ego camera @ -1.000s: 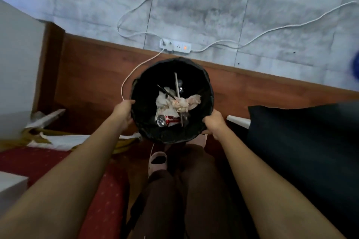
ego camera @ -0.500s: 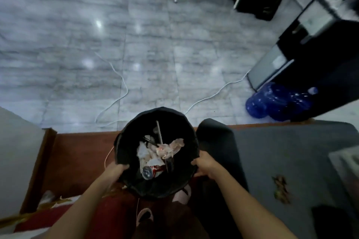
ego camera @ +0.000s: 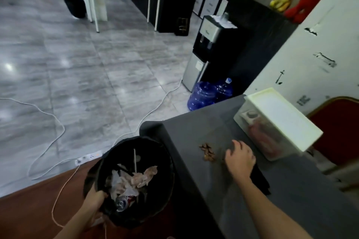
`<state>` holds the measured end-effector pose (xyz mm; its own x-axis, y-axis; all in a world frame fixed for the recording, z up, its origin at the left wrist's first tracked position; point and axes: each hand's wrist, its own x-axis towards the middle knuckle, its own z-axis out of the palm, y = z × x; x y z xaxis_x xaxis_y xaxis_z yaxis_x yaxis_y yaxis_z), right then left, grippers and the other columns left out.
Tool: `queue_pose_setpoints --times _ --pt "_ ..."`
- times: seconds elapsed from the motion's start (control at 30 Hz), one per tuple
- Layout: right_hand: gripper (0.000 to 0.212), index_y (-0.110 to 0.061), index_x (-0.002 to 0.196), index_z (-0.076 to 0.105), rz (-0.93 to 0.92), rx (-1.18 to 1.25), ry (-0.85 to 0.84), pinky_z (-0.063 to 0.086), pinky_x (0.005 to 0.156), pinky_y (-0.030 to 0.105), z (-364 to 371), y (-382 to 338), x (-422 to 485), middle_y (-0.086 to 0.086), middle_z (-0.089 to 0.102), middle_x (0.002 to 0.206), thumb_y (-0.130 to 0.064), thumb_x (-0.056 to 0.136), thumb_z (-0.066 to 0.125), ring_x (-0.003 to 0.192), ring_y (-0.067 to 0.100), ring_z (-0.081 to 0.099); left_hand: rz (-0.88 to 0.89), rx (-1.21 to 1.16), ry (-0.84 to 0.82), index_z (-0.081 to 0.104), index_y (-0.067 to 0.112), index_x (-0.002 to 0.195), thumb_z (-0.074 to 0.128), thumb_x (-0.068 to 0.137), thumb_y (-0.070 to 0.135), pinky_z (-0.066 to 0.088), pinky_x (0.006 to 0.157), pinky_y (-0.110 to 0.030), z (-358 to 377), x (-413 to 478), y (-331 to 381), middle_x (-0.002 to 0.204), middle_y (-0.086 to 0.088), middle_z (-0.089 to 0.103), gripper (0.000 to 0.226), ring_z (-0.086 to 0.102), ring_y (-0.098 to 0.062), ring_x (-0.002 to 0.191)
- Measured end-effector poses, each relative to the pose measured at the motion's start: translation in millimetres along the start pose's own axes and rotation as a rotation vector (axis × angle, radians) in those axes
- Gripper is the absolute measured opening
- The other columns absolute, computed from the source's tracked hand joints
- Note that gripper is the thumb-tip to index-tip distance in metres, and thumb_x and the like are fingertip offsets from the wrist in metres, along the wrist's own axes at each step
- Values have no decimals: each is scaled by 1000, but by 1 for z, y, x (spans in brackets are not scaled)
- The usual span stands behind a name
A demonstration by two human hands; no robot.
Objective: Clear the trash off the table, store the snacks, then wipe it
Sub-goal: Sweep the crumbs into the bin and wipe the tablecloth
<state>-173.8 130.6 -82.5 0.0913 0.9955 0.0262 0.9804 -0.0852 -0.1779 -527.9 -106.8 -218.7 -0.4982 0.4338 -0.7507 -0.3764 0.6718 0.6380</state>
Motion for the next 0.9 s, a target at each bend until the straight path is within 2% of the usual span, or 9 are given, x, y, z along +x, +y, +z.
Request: queue_pose_setpoints --times 0.07,0.1,0.2,0.3,0.37,0.57,0.73,0.83,0.9 --pt "58 -36 147 28 184 -75 -220 20 111 57 3 50 -9 4 22 157 -51 93 44 142 37 19 -5 34 10 51 12 127 53 67 -6 51 74 -51 6 11 -12 92 -25 65 62 62 -41 80" --pt "61 -42 149 17 198 -85 -317 17 112 59 6 71 -13 3 13 160 -58 94 38 143 38 14 -15 39 17 51 14 126 53 69 -6 51 79 -54 8 16 -20 96 -25 65 61 63 -43 85" --pt "61 -48 149 2 86 -179 -321 27 107 56 17 101 -17 2 10 160 -59 95 31 138 36 24 -68 21 15 48 25 122 50 74 -4 50 78 -58 13 16 -34 102 -24 64 57 62 -45 91" --pt "58 -46 149 9 79 -169 -190 38 99 51 19 90 -7 9 28 147 -50 98 35 124 34 37 -67 -9 35 47 31 122 50 76 -5 51 74 -67 19 3 -38 105 -21 62 58 60 -48 95" --pt "55 -44 149 16 80 -110 -141 41 96 50 24 71 0 14 33 138 -46 98 38 118 36 39 -43 -21 70 48 23 125 49 76 -9 50 77 -68 23 -9 -36 104 -25 63 59 60 -48 94" --pt "50 -39 146 29 -30 -6 -142 46 87 43 41 8 -2 16 33 136 -36 98 42 113 36 40 24 -52 118 49 16 123 45 74 -18 47 86 -55 36 -42 -29 103 -24 63 60 59 -44 97" --pt "47 -42 143 33 -274 57 -227 46 89 42 46 -44 -35 10 33 137 -33 98 39 114 31 40 68 -44 194 53 0 118 47 73 -22 40 73 -40 42 -48 -29 87 -23 60 51 53 -31 79" --pt "46 -42 141 38 -476 124 -299 47 88 41 48 -68 -69 8 37 133 -30 96 40 113 30 42 77 -46 200 54 5 118 48 73 -20 45 74 -41 45 -47 -29 90 -21 63 53 56 -32 79" --pt "46 -39 140 40 -597 177 -371 47 89 41 49 -77 -89 7 37 133 -27 96 39 116 29 42 78 -43 185 54 12 116 47 73 -19 49 76 -50 47 -46 -29 91 -23 63 53 58 -37 81"
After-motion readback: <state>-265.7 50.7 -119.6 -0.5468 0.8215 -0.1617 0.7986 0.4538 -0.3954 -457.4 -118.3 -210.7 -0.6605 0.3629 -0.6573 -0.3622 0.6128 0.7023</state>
